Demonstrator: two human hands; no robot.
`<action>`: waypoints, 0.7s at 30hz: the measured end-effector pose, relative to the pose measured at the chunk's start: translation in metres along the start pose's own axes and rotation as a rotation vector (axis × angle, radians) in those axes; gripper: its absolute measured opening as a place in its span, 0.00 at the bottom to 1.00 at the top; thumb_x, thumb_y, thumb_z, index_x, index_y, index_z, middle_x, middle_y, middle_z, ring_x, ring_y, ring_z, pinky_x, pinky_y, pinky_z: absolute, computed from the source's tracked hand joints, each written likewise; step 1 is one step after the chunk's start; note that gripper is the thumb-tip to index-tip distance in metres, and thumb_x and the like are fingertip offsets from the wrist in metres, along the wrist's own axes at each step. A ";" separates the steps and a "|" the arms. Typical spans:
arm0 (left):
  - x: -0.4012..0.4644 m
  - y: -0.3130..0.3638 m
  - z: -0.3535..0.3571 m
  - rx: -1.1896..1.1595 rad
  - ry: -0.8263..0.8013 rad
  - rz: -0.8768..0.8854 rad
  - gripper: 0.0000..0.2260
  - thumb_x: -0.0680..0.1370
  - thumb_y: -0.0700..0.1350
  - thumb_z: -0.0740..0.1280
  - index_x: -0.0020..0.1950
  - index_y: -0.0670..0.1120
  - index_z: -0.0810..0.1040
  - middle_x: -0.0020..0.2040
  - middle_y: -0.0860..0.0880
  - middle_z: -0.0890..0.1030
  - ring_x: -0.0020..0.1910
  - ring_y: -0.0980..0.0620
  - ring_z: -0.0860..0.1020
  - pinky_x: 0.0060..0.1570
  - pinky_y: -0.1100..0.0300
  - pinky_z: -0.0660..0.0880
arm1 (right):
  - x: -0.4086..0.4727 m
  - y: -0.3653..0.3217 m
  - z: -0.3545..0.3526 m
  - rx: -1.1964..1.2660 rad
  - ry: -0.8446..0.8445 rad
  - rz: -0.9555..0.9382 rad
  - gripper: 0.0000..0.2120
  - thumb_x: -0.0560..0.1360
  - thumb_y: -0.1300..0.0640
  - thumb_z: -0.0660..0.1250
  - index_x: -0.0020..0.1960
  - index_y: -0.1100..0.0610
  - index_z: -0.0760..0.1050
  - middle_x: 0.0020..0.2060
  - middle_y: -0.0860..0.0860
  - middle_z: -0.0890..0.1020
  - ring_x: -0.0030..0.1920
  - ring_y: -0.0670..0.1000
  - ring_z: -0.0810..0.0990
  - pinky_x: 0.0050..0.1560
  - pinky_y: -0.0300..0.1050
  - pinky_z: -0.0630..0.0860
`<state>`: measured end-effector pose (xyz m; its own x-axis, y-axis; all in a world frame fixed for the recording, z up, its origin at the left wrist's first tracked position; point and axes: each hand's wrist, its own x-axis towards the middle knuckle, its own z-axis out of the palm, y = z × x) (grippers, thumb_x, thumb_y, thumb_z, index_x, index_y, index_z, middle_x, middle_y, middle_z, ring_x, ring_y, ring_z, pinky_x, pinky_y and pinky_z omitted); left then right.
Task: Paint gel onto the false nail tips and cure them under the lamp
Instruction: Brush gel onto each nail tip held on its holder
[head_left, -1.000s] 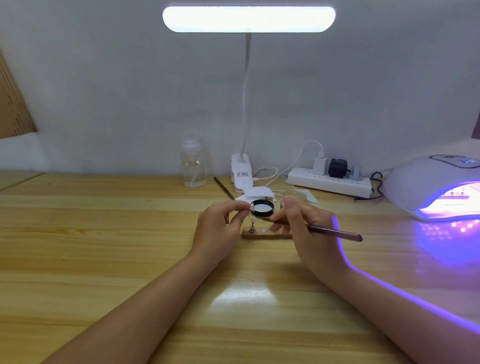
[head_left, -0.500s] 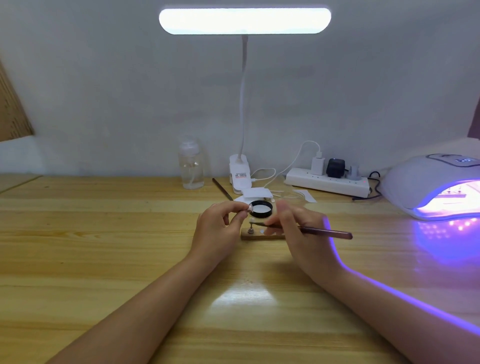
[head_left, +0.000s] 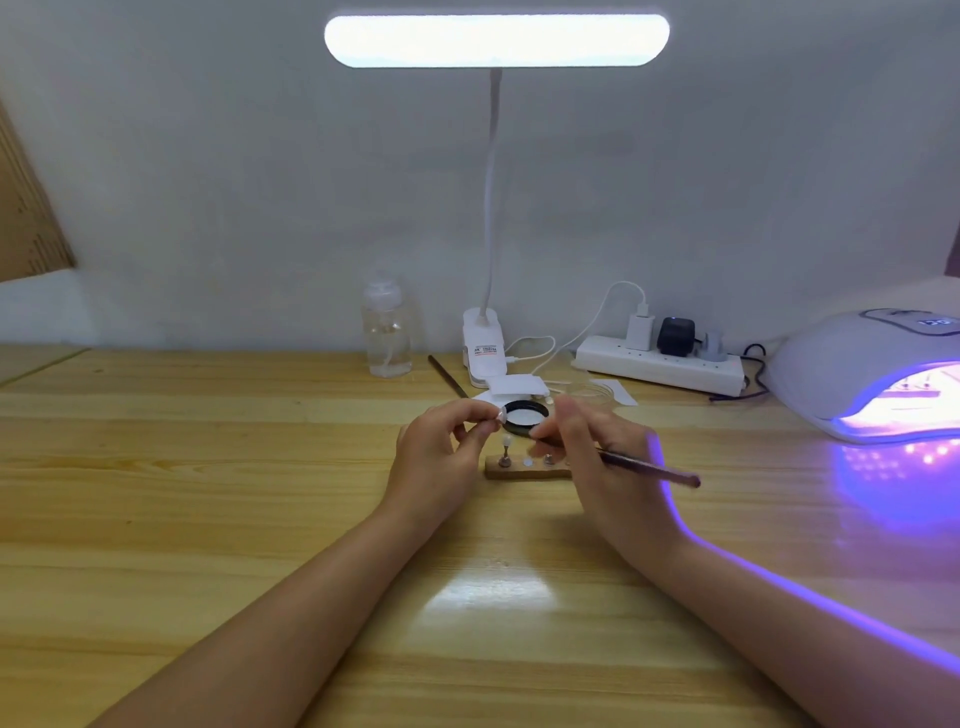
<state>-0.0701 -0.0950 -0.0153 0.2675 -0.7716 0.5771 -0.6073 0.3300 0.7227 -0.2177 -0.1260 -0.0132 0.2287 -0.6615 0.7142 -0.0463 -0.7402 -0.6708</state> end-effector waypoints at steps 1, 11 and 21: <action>0.000 0.000 0.000 0.003 0.002 0.003 0.05 0.74 0.37 0.67 0.44 0.46 0.81 0.39 0.56 0.79 0.34 0.57 0.70 0.43 0.60 0.69 | 0.000 -0.001 0.000 0.030 -0.003 0.028 0.16 0.76 0.45 0.58 0.35 0.49 0.78 0.29 0.47 0.82 0.33 0.44 0.81 0.39 0.45 0.79; 0.000 -0.004 0.003 0.019 0.036 0.001 0.05 0.73 0.38 0.69 0.45 0.47 0.82 0.38 0.53 0.81 0.30 0.57 0.65 0.36 0.60 0.68 | -0.001 0.002 0.000 -0.019 -0.019 -0.045 0.14 0.77 0.46 0.57 0.37 0.44 0.77 0.30 0.44 0.81 0.35 0.40 0.81 0.39 0.35 0.76; 0.000 -0.005 0.002 0.059 0.026 -0.003 0.05 0.73 0.39 0.69 0.47 0.45 0.83 0.39 0.49 0.81 0.30 0.56 0.65 0.37 0.60 0.67 | 0.001 0.001 -0.002 -0.037 -0.027 -0.063 0.15 0.77 0.46 0.55 0.39 0.47 0.77 0.33 0.40 0.81 0.39 0.39 0.80 0.41 0.32 0.74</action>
<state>-0.0686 -0.0981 -0.0199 0.2885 -0.7580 0.5850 -0.6489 0.2945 0.7016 -0.2196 -0.1280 -0.0128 0.2587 -0.6103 0.7487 -0.0671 -0.7846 -0.6164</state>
